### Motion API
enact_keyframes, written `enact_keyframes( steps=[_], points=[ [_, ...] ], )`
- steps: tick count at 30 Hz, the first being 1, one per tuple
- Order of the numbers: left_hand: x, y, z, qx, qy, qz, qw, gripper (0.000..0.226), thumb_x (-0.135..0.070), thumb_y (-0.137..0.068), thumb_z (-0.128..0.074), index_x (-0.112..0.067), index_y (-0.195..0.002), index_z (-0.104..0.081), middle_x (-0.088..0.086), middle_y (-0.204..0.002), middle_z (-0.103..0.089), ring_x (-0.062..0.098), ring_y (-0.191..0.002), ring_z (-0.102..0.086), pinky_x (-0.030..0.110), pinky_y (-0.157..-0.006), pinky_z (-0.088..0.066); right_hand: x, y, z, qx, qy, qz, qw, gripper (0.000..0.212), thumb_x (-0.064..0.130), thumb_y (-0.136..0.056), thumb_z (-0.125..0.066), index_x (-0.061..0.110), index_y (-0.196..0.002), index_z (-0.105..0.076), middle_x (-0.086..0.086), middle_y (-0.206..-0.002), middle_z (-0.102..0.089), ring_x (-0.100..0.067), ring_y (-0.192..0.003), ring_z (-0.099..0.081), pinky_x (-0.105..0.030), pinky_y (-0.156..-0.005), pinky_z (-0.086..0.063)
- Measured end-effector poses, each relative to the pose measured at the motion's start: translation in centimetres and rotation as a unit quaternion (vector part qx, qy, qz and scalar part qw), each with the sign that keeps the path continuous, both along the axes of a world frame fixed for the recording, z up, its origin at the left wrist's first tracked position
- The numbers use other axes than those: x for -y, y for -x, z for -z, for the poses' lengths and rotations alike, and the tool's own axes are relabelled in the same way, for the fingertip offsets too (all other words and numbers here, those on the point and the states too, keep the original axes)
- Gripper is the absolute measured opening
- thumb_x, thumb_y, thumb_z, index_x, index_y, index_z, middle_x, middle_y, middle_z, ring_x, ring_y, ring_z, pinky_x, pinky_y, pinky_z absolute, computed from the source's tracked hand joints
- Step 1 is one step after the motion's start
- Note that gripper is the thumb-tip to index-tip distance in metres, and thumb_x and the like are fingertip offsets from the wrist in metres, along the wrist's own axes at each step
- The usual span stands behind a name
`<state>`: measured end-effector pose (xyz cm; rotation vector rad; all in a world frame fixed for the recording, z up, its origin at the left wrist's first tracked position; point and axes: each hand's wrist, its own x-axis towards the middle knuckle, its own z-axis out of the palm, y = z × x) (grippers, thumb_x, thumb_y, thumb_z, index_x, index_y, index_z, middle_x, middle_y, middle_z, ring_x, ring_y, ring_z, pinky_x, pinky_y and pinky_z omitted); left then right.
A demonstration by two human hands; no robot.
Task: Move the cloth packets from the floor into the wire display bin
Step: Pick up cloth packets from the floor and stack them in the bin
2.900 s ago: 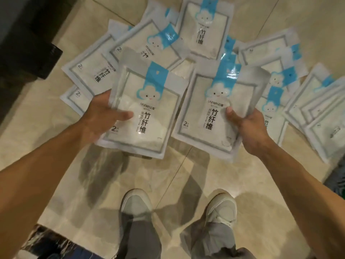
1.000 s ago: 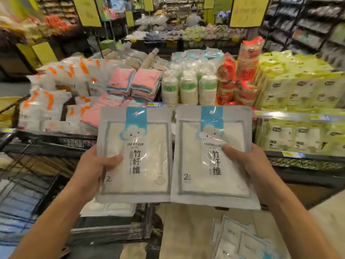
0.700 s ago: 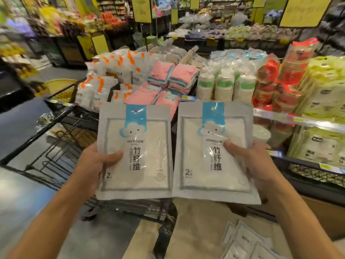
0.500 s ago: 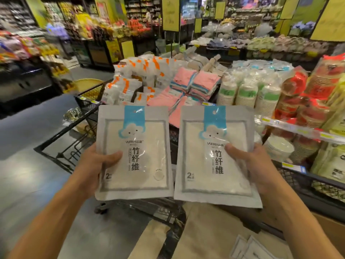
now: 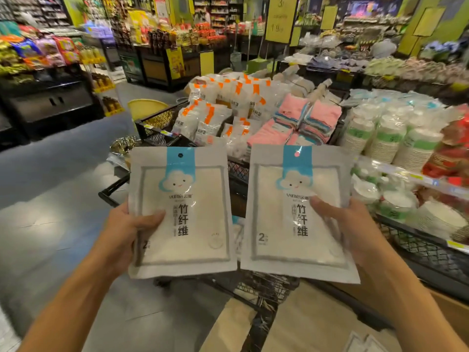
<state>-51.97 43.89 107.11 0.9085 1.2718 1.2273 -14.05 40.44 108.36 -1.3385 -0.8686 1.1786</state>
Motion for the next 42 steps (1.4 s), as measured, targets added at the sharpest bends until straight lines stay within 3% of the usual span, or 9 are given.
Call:
enact_keyframes(
  steps=[3,7,15,21,26,29,35,39,42],
  points=[
    [-1.3,3.2,0.8,0.018,0.011,0.005,1.0,0.028,0.01,-0.082,-0.065,-0.008,-0.103,-0.067,0.014,-0.091,-0.079,0.026,-0.075,-0.077,0.033,-0.059,-0.064,-0.9,3.2,0.3,-0.005,0.013,0.001,1.0,0.031,0.016,-0.092,-0.073,0.009,-0.123,-0.069,-0.012,-0.111,-0.079,-0.035,-0.101,-0.077,-0.059,-0.097,-0.056],
    [-3.1,6.2,1.7,0.038,0.014,0.003,0.999,0.043,0.003,-0.067,-0.071,-0.008,-0.108,-0.067,0.019,-0.101,-0.077,0.033,-0.085,-0.077,0.043,-0.069,-0.065,-1.6,6.3,0.5,-0.005,0.03,0.011,0.999,0.028,0.019,-0.092,-0.072,0.011,-0.119,-0.07,-0.011,-0.108,-0.08,-0.034,-0.097,-0.078,-0.059,-0.094,-0.057],
    [-7.7,7.8,3.9,0.058,0.059,0.004,0.997,0.06,0.002,-0.064,-0.076,0.001,-0.121,-0.061,0.019,-0.104,-0.077,0.036,-0.087,-0.077,0.043,-0.061,-0.064,-4.9,7.8,1.4,-0.008,0.051,0.026,0.998,0.031,0.017,-0.092,-0.073,0.012,-0.122,-0.068,-0.014,-0.109,-0.079,-0.037,-0.098,-0.077,-0.061,-0.094,-0.057],
    [-12.6,7.5,4.9,0.044,0.06,0.022,0.997,0.049,0.006,-0.074,-0.071,0.001,-0.122,-0.065,0.021,-0.11,-0.075,0.041,-0.095,-0.075,0.046,-0.066,-0.064,-9.8,6.7,3.7,-0.039,0.044,0.038,0.997,0.031,0.012,-0.094,-0.07,0.01,-0.124,-0.066,-0.015,-0.109,-0.079,-0.035,-0.095,-0.078,-0.051,-0.073,-0.065],
    [-17.8,6.3,5.4,0.017,0.061,0.066,0.996,0.043,0.007,-0.081,-0.066,-0.008,-0.121,-0.066,0.021,-0.114,-0.074,0.044,-0.103,-0.072,0.061,-0.088,-0.057,-14.6,5.5,6.0,-0.05,0.071,0.05,0.995,0.031,0.014,-0.094,-0.07,0.01,-0.124,-0.066,-0.015,-0.11,-0.079,-0.036,-0.098,-0.077,-0.058,-0.092,-0.057],
    [-21.6,4.8,6.4,0.008,0.081,0.065,0.995,0.049,0.003,-0.076,-0.07,-0.005,-0.124,-0.066,0.019,-0.113,-0.075,0.043,-0.103,-0.072,0.057,-0.083,-0.061,-17.4,4.2,7.5,-0.056,0.088,0.059,0.993,0.033,0.013,-0.094,-0.07,0.009,-0.126,-0.065,-0.017,-0.111,-0.078,-0.038,-0.099,-0.077,-0.061,-0.094,-0.056],
    [-28.0,1.8,10.0,0.007,0.125,0.078,0.989,0.054,-0.003,-0.072,-0.072,-0.002,-0.125,-0.065,0.019,-0.115,-0.075,0.041,-0.104,-0.072,0.059,-0.093,-0.055,-21.7,1.4,11.1,-0.036,0.126,0.078,0.988,0.032,0.018,-0.092,-0.071,0.01,-0.122,-0.066,-0.015,-0.108,-0.079,-0.036,-0.098,-0.077,-0.057,-0.09,-0.058],
    [-32.1,0.6,14.2,-0.02,0.159,0.088,0.983,0.045,0.0,-0.077,-0.074,-0.003,-0.121,-0.067,0.016,-0.11,-0.077,0.038,-0.099,-0.074,0.06,-0.089,-0.057,-23.5,0.3,14.6,-0.023,0.152,0.09,0.984,0.033,0.017,-0.093,-0.071,0.008,-0.124,-0.066,-0.016,-0.109,-0.079,-0.036,-0.097,-0.077,-0.05,-0.076,-0.065],
    [-35.2,-0.3,18.0,-0.031,0.188,0.109,0.976,0.037,0.004,-0.082,-0.071,-0.002,-0.118,-0.069,0.017,-0.107,-0.077,0.037,-0.095,-0.075,0.053,-0.082,-0.061,-24.7,0.4,17.4,-0.023,0.169,0.101,0.98,0.039,0.022,-0.089,-0.073,0.009,-0.125,-0.066,-0.016,-0.11,-0.078,-0.036,-0.1,-0.077,-0.051,-0.079,-0.064]
  ],
)
